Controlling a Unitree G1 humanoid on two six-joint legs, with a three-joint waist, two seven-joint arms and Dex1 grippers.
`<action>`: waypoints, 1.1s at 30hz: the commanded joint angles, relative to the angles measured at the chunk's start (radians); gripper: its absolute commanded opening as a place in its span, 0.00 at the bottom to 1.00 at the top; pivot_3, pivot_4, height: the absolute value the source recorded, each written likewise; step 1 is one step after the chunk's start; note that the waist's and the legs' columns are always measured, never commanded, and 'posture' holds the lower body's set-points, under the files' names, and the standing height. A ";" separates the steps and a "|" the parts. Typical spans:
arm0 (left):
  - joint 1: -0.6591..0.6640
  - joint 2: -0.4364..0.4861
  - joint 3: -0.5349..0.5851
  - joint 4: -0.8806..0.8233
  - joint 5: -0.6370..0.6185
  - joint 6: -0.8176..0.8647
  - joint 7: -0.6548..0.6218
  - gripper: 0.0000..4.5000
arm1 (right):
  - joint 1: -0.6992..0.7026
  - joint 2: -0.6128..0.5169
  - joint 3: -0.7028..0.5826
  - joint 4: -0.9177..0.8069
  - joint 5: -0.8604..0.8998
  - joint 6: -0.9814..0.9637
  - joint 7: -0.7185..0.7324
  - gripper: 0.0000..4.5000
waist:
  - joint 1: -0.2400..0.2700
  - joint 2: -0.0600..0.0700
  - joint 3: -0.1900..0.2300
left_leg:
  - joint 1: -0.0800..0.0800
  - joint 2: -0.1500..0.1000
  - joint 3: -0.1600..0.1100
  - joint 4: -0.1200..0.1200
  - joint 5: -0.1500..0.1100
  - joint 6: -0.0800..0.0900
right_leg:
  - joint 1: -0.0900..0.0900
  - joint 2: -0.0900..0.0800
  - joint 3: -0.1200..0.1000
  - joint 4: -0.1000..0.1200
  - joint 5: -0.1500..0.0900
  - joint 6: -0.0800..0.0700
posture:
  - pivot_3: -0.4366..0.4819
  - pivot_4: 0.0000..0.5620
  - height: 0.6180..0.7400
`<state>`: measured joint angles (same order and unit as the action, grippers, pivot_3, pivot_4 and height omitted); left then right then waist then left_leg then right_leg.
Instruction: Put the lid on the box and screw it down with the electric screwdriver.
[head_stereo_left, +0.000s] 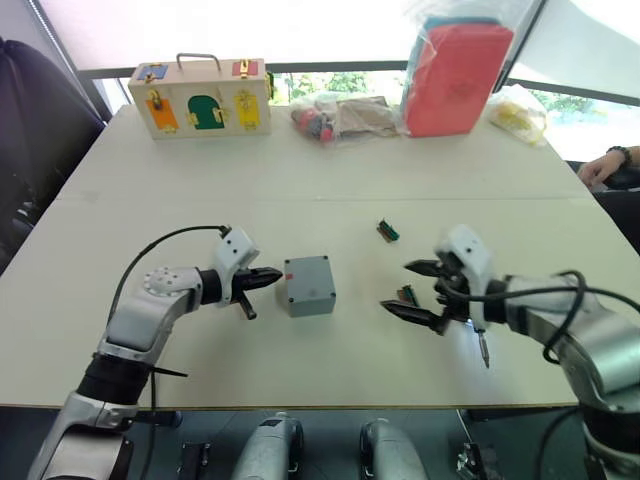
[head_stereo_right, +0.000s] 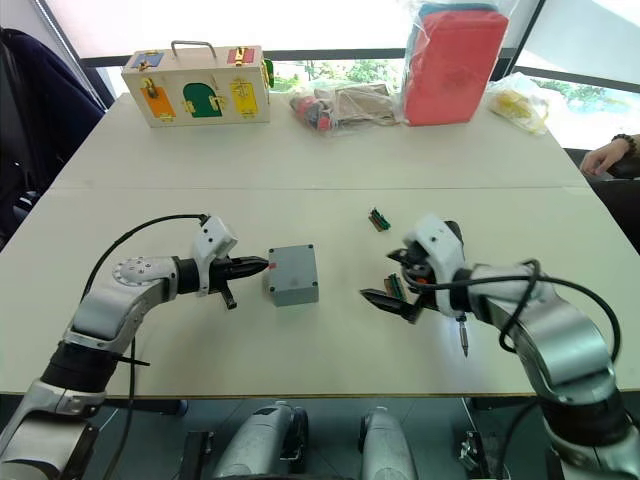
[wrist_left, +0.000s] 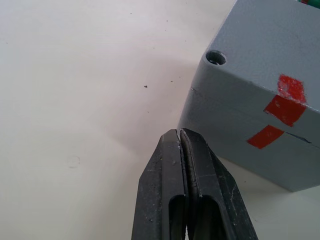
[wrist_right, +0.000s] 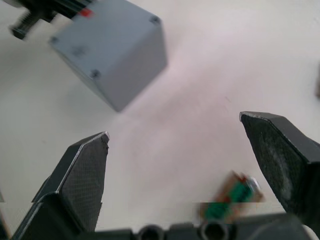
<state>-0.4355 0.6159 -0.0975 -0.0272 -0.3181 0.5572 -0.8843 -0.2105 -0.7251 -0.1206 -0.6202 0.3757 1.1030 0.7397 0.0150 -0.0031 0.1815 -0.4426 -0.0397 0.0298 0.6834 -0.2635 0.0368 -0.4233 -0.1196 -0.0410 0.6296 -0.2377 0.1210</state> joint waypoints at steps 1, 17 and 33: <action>-0.026 0.044 0.076 -0.033 -0.046 -0.001 -0.040 0.00 | 0.053 0.043 -0.075 -0.011 0.002 -0.028 -0.076 0.99 | -0.003 0.000 0.000 | 0.000 0.000 0.000 0.000 0.000 0.000 | 0.000 0.000 0.000 0.000 0.000 0.000 | 0.48 0.27 1.00; 0.016 0.205 0.146 -0.355 -0.328 0.257 -0.165 0.00 | 0.047 0.138 -0.018 0.083 0.002 -0.117 -0.209 0.59 | -0.003 0.001 -0.001 | 0.001 0.000 0.000 0.000 0.000 0.000 | 0.000 0.001 0.001 0.000 0.000 0.000 | 0.48 0.27 1.00; 0.022 0.195 0.113 -0.374 -0.330 0.249 -0.130 0.00 | 0.030 0.156 0.022 0.124 0.006 -0.149 -0.240 0.44 | -0.002 0.001 -0.001 | 0.001 0.000 0.001 0.000 0.000 0.000 | 0.000 0.001 0.001 0.000 0.000 0.000 | 0.48 0.27 1.00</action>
<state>-0.4059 0.8120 0.0134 -0.3759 -0.6438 0.8192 -1.0185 -0.1676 -0.5694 -0.0974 -0.4850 0.3763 0.9751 0.5031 0.0127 -0.0021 0.1810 -0.4418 -0.0395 0.0304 0.6834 -0.2635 0.0371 -0.4228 -0.1184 -0.0400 0.6299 -0.2378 0.1211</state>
